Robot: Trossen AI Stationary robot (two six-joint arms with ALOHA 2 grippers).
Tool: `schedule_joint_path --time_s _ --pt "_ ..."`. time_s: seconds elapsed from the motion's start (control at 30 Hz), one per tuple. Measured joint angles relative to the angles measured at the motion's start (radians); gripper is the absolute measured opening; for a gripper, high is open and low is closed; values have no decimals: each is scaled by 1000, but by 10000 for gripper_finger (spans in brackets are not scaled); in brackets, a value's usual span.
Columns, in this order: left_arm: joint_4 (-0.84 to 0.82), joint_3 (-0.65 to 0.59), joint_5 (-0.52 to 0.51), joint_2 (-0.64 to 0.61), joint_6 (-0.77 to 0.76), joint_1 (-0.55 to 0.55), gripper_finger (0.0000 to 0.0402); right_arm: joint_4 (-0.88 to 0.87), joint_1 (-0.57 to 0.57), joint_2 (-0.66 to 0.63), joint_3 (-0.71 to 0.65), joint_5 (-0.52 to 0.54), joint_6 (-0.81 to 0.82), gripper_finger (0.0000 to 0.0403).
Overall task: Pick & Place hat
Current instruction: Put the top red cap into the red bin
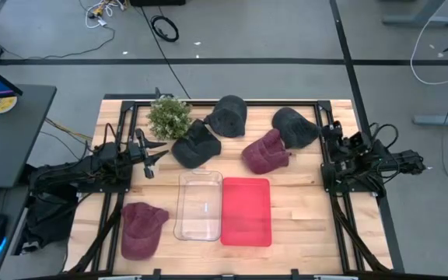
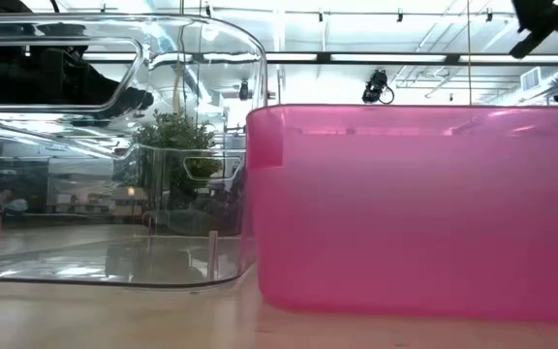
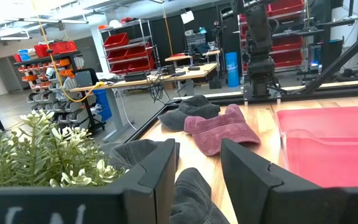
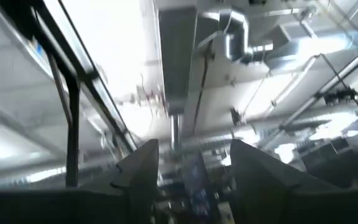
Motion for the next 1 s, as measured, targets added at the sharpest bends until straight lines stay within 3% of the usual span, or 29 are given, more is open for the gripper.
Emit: schedule_joint_path --time_s 0.4,0.83,1.0 --pt "0 0 0 0 0 0 133 244 0 0 0 0 -91 205" --pt "0 0 0 0 0 0 133 312 0 0 0 0 -36 205" --pt "0 0 0 0 0 0 133 212 0 0 67 0 -36 205"
